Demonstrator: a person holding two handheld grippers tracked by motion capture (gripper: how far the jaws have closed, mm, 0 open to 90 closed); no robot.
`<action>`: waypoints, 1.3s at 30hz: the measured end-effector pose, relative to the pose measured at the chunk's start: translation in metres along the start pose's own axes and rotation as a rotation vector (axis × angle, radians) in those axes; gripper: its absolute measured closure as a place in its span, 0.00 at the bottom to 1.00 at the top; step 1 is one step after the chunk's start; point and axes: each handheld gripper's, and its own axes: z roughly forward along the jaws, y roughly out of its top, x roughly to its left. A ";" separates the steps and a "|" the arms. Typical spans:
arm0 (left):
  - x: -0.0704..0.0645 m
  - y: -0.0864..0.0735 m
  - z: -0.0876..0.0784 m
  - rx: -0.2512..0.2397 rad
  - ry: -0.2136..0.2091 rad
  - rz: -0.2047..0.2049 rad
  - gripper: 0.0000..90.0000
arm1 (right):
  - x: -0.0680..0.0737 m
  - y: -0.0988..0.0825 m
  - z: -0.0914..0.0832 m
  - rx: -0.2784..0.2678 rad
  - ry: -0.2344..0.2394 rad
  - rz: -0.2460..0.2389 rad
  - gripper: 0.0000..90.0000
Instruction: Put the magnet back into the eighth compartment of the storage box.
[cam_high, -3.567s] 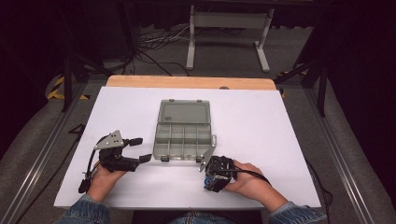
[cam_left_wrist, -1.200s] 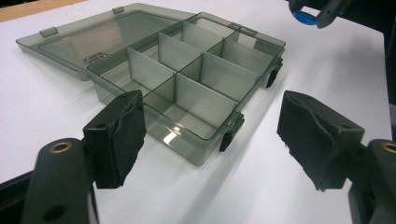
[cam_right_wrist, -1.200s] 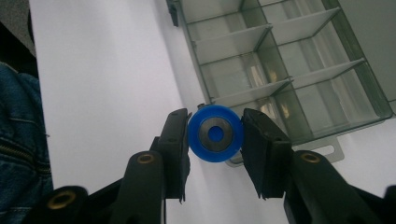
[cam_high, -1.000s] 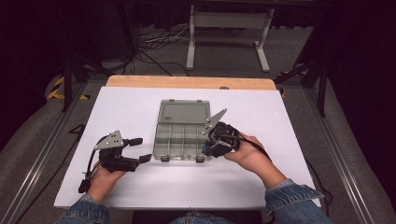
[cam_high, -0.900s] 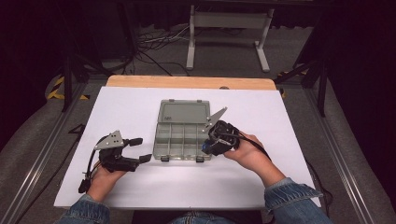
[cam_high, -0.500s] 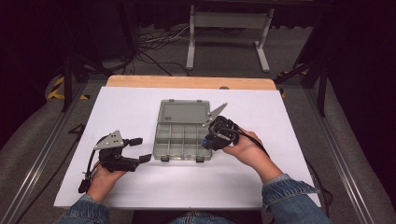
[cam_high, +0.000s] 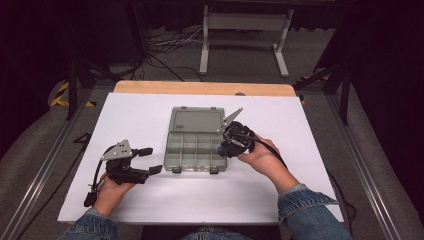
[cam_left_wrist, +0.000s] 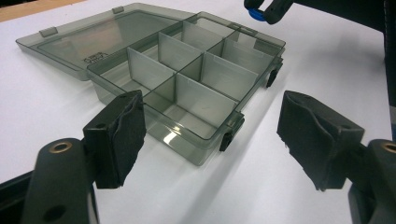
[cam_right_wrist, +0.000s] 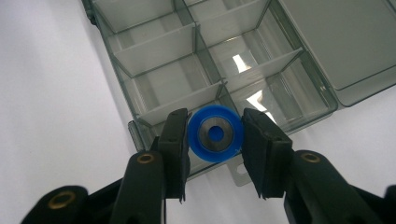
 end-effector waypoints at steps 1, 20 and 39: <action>0.000 0.000 0.000 -0.001 -0.002 -0.004 0.27 | 0.000 0.000 0.001 0.003 0.001 0.003 0.69; -0.001 0.000 0.000 0.000 -0.003 -0.007 0.27 | 0.003 0.000 0.020 0.049 0.027 -0.007 0.69; -0.001 0.000 0.000 -0.001 -0.002 -0.009 0.27 | 0.007 -0.001 0.033 0.099 0.046 -0.016 0.69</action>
